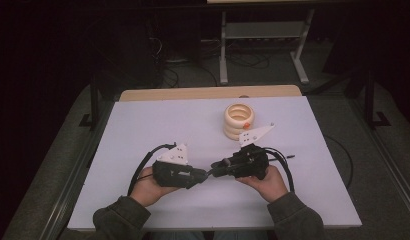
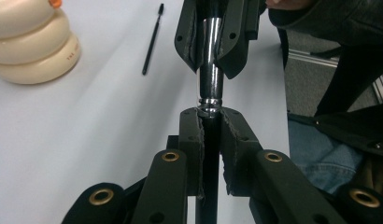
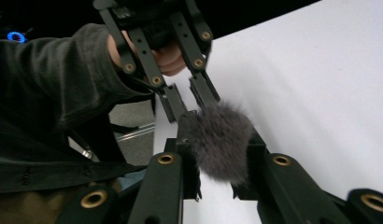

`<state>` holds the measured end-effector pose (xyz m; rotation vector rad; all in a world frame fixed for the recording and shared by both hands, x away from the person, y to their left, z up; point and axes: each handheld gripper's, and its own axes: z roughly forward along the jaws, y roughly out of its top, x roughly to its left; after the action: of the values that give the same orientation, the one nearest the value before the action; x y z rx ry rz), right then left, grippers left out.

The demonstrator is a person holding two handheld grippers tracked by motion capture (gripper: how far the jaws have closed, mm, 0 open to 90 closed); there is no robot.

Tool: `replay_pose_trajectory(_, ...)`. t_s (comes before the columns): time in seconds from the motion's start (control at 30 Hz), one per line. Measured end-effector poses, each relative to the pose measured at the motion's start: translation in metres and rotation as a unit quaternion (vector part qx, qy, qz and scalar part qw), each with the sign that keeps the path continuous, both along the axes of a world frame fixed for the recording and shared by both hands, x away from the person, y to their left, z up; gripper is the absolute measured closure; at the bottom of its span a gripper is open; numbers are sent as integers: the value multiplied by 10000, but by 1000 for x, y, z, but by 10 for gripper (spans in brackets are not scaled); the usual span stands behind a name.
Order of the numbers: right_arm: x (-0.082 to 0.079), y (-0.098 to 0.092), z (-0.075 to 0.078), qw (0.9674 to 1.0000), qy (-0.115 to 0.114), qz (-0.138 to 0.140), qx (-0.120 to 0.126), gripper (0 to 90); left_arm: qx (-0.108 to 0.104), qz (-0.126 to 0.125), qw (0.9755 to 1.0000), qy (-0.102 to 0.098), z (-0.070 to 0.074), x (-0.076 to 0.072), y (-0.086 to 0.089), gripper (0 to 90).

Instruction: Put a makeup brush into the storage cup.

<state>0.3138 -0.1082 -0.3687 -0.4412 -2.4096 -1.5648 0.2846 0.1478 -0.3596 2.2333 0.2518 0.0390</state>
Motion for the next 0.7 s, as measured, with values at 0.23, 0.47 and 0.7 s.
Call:
replay_pose_trajectory(0.23, -2, 2, 7, 9995, -113, 20, -291, 760, 284, 43, 9995, 146, -6, 3, -3, 663)
replay_pose_trajectory(0.47, -7, 7, 26, 9955, -350, 192, -854, 761, 481, -18, 9984, 304, -9, 0, -6, 682)
replay_pose_trajectory(0.7, -8, 11, 30, 9935, -442, 284, -1006, 760, 545, -239, 9977, 325, -10, -1, -10, 789)
